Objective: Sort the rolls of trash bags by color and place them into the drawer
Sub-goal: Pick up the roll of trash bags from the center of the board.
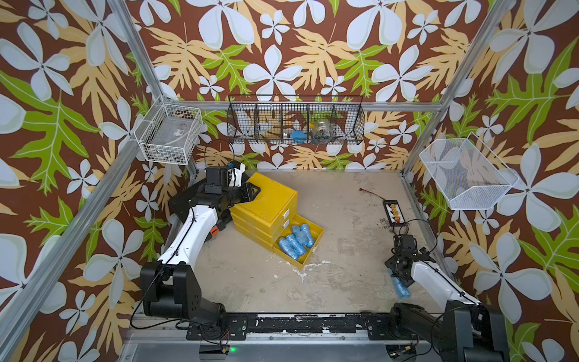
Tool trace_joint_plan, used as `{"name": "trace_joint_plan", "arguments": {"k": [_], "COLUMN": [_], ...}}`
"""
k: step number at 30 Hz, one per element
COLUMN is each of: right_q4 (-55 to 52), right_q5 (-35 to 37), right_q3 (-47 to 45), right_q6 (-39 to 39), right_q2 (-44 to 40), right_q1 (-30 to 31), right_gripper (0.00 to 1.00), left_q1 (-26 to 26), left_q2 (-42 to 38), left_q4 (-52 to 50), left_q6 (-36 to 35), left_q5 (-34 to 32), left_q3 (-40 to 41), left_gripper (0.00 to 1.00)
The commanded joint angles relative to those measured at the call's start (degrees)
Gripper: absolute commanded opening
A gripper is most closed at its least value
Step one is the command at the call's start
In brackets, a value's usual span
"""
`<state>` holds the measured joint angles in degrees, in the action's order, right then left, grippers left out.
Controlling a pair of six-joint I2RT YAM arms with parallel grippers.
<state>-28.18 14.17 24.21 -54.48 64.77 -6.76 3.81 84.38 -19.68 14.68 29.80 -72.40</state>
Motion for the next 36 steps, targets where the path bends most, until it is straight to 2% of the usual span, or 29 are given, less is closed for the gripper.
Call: {"name": "trace_joint_plan", "arguments": {"k": [1,5,7,11,13,18,27,29,31,33,36], "right_q4": [-0.26,2.08,3.07,6.17,8.71,15.24,16.66,15.22,13.45,11.8,9.92], "right_q5": [-9.43,-12.27,-13.38,-17.54,-20.92,-29.13,-33.83,-32.74,-30.65,-28.91,-27.2], "right_q3": [-2.01,-3.0,-3.13,-3.29,-3.64,-4.02,-0.86,0.26,1.5,2.68,3.39], "right_q6": [-1.49,-1.73,-1.38,0.19,1.52,5.88,14.78,17.35,20.02,22.36,24.66], "right_q2": [0.46,-0.49,-1.19,-2.69,-3.02,-2.32,-0.61,-0.36,0.58,1.71,2.37], "right_q1": [0.07,0.07,0.04,0.04,0.08,0.17,0.46,0.49,0.52,0.5,0.44], "right_gripper": [0.52,0.26,0.16,0.03,0.0,0.0,0.0,0.26,0.43,0.48,0.5], "left_q1": [-0.04,-0.06,-0.05,-0.04,-0.07,-0.04,-0.04,-0.06,-0.03,-0.03,-0.04], "left_q2": [-0.35,-0.49,-0.62,-0.61,-0.6,-0.74,-0.74,-0.76,-0.71,-0.73,-0.68], "left_q4": [-1.32,-1.32,-1.32,-1.24,-1.17,-1.12,-0.48,-0.29,-0.13,0.07,0.38], "left_q6": [-0.44,-0.26,-0.26,-0.26,-0.36,-0.31,0.24,0.43,0.53,0.57,0.83], "left_q5": [-0.62,-0.71,-0.82,-0.95,-0.99,-1.15,-1.08,-0.98,-0.91,-0.75,-0.42], "left_q3": [0.15,0.11,0.24,0.42,0.58,0.84,1.21,1.29,1.32,1.25,1.12], "left_gripper": [0.37,0.37,0.37,0.37,0.37,0.37,0.37,0.37,0.37,0.37,0.37]}}
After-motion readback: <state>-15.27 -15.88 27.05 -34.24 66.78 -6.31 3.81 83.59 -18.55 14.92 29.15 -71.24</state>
